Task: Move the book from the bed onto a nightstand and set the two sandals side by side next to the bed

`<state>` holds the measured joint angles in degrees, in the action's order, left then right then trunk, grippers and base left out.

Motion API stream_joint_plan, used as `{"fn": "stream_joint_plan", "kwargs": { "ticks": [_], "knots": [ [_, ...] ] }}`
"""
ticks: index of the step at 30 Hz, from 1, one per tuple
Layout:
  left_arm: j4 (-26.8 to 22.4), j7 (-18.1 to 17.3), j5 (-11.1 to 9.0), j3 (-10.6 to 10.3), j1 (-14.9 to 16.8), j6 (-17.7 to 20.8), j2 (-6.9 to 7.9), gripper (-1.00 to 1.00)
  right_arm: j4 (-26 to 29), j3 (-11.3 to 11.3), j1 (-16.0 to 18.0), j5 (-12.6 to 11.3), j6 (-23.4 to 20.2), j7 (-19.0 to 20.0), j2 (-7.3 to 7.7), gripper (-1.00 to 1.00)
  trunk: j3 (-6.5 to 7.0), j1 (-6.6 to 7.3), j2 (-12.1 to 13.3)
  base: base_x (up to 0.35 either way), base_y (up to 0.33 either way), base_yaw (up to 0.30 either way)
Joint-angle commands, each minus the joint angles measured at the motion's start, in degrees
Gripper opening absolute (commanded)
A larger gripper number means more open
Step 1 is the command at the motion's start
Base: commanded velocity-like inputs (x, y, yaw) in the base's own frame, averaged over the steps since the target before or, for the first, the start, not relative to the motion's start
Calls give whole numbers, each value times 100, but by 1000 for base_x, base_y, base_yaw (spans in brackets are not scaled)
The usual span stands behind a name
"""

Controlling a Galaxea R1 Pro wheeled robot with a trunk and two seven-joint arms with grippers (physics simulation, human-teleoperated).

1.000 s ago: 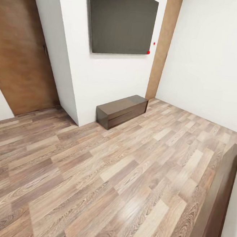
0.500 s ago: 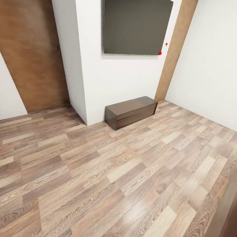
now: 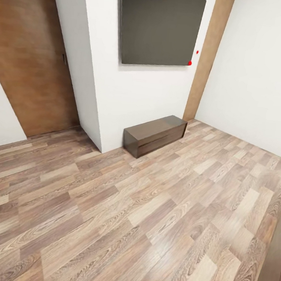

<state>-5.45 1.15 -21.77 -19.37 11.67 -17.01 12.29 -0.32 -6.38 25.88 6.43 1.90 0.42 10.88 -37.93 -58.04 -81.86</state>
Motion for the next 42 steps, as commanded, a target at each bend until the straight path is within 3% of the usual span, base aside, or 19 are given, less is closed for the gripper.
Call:
{"fn": "stream_joint_plan", "kwargs": {
  "ticks": [1,27,42],
  "knots": [
    [0,13,-40,-51,2,-14,0,100,-8,-49,4,60,20,6,1,100,-5,-3,-2,286,154,-55],
    [0,9,-25,-57,2,-15,-7,100,-21,-48,4,59,21,12,-2,100,-5,-3,-2,307,117,-17],
    [0,8,-13,-58,2,-18,-7,100,-58,-44,4,60,21,21,-10,100,-5,-3,-2,336,7,-207]
  ]
}}
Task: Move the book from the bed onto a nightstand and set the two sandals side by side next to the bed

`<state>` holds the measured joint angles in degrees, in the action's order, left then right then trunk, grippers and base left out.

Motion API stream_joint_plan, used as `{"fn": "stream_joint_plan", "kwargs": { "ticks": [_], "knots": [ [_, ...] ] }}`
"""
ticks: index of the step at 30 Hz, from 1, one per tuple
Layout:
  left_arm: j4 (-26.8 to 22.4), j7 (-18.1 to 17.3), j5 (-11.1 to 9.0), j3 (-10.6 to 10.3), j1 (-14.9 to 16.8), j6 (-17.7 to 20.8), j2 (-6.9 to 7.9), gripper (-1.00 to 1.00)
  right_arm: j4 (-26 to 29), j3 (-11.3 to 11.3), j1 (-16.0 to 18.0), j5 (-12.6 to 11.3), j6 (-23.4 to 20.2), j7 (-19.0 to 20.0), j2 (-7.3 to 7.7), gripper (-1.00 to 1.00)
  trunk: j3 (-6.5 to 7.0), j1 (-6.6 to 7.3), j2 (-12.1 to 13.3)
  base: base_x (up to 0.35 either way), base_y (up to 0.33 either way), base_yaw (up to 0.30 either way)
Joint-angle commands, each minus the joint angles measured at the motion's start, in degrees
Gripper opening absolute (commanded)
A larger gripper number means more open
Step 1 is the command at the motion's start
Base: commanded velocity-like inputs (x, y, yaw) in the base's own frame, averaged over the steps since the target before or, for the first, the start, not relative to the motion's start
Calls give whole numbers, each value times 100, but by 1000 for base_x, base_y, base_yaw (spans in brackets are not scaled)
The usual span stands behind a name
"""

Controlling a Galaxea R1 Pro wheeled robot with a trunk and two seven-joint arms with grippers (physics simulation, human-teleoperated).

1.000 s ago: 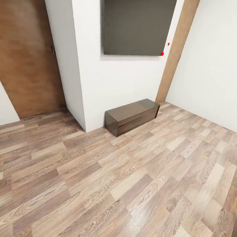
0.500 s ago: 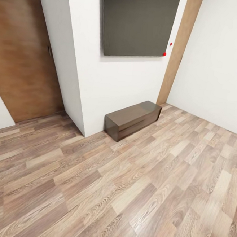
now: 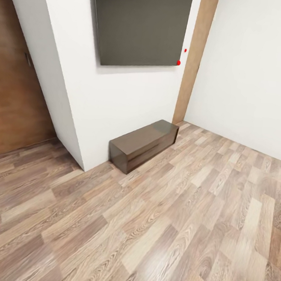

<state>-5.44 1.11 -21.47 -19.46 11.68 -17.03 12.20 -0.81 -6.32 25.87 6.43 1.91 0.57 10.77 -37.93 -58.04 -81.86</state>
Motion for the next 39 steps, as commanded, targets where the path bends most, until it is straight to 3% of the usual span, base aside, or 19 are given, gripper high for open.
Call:
{"fn": "stream_joint_plan", "kwargs": {
  "ticks": [1,39],
  "knots": [
    [-1,12,-43,-49,1,-17,2,100,-10,-50,6,60,20,7,-4,100,-5,-3,-2,339,1,-263],
    [-1,12,-40,-56,1,-11,2,100,-15,-53,6,60,20,13,-31,100,-5,-3,-2,339,0,-272]
  ]
}}
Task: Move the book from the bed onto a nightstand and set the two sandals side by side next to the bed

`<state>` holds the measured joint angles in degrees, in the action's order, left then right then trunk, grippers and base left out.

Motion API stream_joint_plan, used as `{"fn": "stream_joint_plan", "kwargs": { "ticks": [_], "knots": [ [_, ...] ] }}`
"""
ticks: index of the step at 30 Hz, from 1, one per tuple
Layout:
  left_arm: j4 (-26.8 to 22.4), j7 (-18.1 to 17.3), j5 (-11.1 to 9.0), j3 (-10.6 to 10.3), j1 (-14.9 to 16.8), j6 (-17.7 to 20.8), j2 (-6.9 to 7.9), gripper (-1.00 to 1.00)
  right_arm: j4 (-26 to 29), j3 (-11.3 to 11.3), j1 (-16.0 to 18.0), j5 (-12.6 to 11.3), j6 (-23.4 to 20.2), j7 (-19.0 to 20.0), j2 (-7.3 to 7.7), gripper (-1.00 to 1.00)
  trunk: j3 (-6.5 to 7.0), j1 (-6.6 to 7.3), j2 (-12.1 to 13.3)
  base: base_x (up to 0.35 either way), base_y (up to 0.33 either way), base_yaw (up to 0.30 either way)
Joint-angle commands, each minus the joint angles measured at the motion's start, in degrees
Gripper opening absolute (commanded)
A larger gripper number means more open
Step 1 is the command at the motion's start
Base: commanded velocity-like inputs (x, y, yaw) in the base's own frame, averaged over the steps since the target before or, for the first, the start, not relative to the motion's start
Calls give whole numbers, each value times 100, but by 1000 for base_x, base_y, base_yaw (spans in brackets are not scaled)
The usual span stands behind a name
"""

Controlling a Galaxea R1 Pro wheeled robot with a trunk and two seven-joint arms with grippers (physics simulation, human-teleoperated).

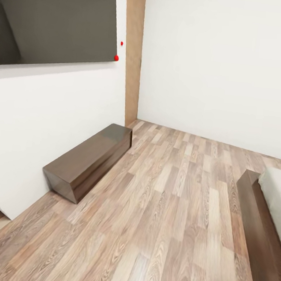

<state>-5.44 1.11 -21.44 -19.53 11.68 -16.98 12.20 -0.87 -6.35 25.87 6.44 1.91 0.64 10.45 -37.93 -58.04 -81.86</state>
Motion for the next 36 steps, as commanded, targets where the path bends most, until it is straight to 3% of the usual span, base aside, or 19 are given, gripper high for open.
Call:
{"fn": "stream_joint_plan", "kwargs": {
  "ticks": [1,36],
  "knots": [
    [-1,12,-41,-49,1,-16,2,100,-9,-50,6,59,20,7,1,100,-5,-3,-2,339,0,-273],
    [-1,12,-36,-51,1,-22,-2,100,-9,-41,-2,59,20,35,1,100,-5,-3,-2,339,70,-287]
  ]
}}
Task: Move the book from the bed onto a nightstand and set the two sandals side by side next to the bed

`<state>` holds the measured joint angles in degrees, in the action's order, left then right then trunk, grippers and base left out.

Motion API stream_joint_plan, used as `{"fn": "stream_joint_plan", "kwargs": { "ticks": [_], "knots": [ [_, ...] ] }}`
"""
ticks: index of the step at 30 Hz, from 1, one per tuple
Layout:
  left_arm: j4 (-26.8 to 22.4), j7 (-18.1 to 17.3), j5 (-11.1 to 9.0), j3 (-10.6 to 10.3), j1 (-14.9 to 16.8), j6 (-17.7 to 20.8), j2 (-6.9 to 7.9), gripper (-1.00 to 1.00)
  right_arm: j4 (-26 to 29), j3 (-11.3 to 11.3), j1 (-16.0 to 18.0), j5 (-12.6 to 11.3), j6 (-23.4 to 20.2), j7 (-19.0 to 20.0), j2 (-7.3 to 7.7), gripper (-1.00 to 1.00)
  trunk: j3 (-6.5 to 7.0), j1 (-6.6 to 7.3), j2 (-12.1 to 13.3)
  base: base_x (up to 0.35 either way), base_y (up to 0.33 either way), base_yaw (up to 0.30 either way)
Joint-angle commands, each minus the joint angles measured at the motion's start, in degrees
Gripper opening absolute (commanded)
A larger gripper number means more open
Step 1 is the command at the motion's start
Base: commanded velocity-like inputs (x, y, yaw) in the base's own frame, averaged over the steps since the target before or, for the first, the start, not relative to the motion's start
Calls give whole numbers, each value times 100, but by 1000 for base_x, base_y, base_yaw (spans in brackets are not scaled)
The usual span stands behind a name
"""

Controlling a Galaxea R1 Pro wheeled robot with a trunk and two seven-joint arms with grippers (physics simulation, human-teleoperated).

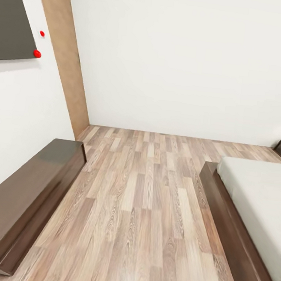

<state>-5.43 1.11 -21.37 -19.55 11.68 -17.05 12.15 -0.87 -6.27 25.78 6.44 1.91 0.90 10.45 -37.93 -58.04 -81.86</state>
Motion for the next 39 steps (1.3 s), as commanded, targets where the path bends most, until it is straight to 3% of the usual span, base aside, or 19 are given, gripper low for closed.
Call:
{"fn": "stream_joint_plan", "kwargs": {
  "ticks": [1,25,39],
  "knots": [
    [-1,12,-42,-49,1,-15,1,100,-9,-50,6,59,20,11,1,100,-5,-3,-2,339,100,-291],
    [-1,12,-34,-49,1,-25,-26,100,-9,-50,-2,59,20,16,-2,100,-5,-3,-2,337,99,-292],
    [-1,12,-34,-49,1,-27,-73,100,-9,-48,-30,59,20,22,1,100,-5,-3,-2,231,20,-294]
  ]
}}
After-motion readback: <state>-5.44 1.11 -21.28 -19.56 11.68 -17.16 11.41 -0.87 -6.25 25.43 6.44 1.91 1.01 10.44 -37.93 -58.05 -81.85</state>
